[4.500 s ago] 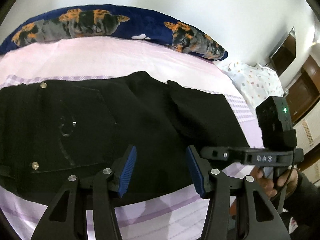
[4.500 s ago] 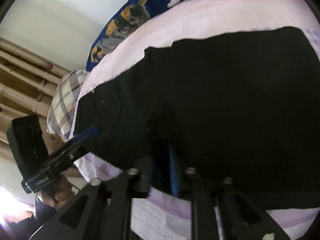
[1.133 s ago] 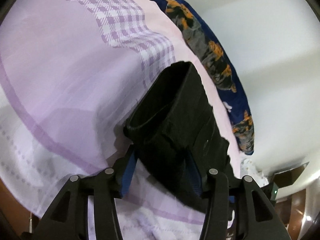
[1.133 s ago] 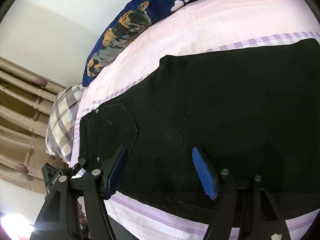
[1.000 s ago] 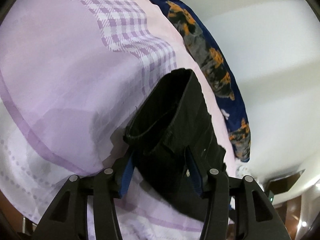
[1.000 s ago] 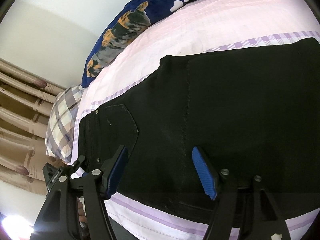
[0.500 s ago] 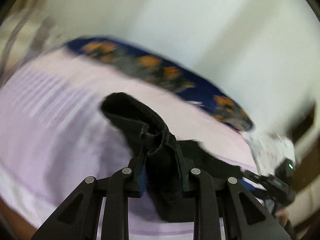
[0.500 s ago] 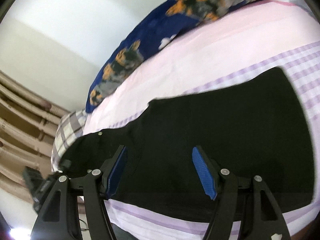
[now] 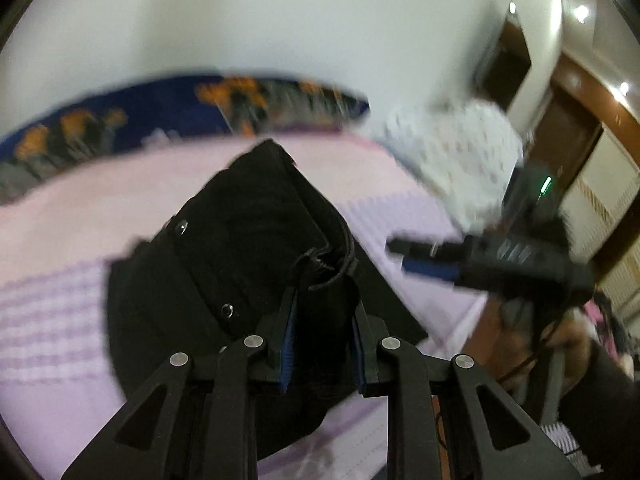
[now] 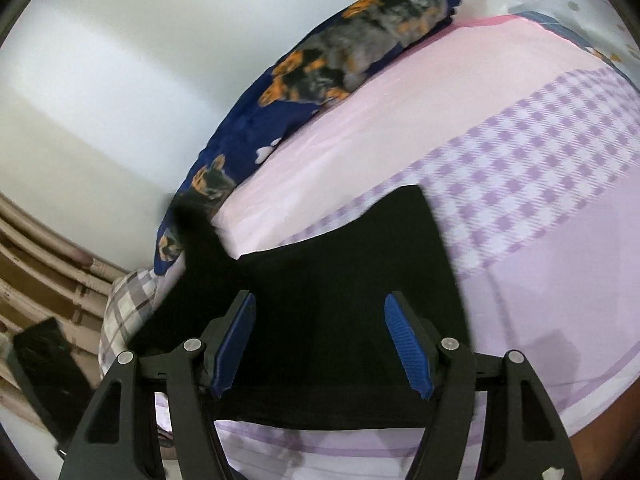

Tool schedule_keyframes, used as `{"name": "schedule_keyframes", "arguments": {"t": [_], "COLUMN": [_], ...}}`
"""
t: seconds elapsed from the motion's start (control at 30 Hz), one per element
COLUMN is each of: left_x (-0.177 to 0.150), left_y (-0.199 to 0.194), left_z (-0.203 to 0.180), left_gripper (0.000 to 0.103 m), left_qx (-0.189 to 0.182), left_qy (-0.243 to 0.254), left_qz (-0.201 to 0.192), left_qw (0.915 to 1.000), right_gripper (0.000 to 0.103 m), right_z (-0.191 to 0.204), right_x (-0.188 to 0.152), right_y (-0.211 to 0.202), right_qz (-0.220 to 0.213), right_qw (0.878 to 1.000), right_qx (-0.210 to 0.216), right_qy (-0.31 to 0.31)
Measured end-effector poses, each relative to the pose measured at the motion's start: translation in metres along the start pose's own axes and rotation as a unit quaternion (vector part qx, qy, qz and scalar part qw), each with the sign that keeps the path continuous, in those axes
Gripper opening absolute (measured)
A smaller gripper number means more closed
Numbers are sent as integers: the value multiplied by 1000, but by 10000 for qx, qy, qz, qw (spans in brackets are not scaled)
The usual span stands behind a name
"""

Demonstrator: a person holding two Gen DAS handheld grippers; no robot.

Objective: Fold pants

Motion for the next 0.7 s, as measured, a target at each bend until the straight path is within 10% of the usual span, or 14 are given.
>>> {"name": "schedule_keyframes", "arguments": {"t": [0.37, 0.53, 0.7], "left_x": [-28, -20, -17], "left_y": [42, 8, -24], "left_z": [-22, -25, 20], "left_gripper": [36, 39, 46], "left_qx": [148, -244, 290], "left_qy": [493, 332, 27], "left_qz": [692, 353, -11], "left_qw": [9963, 9985, 9996], "right_gripper": [91, 90, 87], "right_z": [-18, -7, -9], "right_x": [-11, -18, -26], "right_y": [0, 17, 41], "right_qz": [269, 829, 1293], "right_qw": [9985, 9932, 9881], "right_qx": [187, 765, 757], "right_qy": [-445, -302, -338]}}
Point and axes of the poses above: each gripper's, at about its wrist camera, not at the fingertips, and y roughly the way its jaws point, z to its left, x to its top, the point moved 9 cm from there along y, roughly the way its jaws point, and after that the axes turned 4 degrees about y, right-handed, at the moved point
